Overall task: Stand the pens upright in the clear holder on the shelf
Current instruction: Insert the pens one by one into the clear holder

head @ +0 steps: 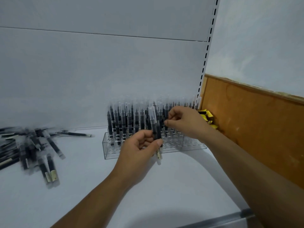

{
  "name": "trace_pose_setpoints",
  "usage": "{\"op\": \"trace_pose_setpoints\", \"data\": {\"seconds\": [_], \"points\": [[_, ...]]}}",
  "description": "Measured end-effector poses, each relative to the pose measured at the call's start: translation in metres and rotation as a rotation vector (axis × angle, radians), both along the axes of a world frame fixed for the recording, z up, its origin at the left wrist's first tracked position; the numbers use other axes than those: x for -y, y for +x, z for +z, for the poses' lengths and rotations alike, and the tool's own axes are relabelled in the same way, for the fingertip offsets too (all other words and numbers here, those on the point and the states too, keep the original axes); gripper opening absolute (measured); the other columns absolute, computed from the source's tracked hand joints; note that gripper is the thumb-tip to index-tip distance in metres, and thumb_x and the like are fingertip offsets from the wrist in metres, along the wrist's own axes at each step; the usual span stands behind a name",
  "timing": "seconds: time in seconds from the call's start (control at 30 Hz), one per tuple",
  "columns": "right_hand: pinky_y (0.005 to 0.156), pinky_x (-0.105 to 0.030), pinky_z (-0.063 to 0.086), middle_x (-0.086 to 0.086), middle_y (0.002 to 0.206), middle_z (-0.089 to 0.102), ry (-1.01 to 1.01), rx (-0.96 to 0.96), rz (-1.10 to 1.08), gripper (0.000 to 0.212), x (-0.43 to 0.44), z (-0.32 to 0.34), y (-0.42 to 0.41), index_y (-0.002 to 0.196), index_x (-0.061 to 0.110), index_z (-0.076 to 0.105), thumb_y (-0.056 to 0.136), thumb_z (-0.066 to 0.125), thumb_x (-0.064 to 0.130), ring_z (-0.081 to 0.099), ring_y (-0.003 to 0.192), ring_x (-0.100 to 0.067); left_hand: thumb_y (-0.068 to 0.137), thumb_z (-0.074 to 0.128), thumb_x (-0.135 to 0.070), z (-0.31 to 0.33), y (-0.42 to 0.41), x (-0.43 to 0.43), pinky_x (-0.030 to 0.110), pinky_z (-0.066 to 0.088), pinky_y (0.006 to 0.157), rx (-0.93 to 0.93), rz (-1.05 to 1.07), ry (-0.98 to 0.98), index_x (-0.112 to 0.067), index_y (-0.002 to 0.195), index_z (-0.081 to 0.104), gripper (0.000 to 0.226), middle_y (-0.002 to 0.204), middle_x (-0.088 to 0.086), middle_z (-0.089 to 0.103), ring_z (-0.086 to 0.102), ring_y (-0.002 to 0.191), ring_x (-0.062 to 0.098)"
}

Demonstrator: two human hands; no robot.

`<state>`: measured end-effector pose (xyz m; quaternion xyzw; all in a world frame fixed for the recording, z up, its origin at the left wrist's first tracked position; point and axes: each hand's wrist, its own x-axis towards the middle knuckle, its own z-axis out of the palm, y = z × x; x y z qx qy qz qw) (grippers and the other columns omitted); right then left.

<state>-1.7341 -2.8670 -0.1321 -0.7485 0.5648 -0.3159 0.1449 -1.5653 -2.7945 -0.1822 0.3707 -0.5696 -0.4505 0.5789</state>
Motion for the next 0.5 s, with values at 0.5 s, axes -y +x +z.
{"op": "trace_pose_setpoints", "data": {"seconds": [0.5], "points": [[0.065,-0.03,0.048,0.01,0.075,0.062,-0.065,-0.178,-0.089,0.021,-0.014,-0.002,-0.007,0.086,0.025,0.068,0.088,0.066,0.046,0.056,0.07,-0.007,0.083,0.068,-0.001,0.0,0.0,-0.002,0.011,0.048,0.061,0.034,-0.012,0.019,-0.016,0.088,0.067,0.015,0.083,0.009,0.065,0.057,0.068,0.007]]}}
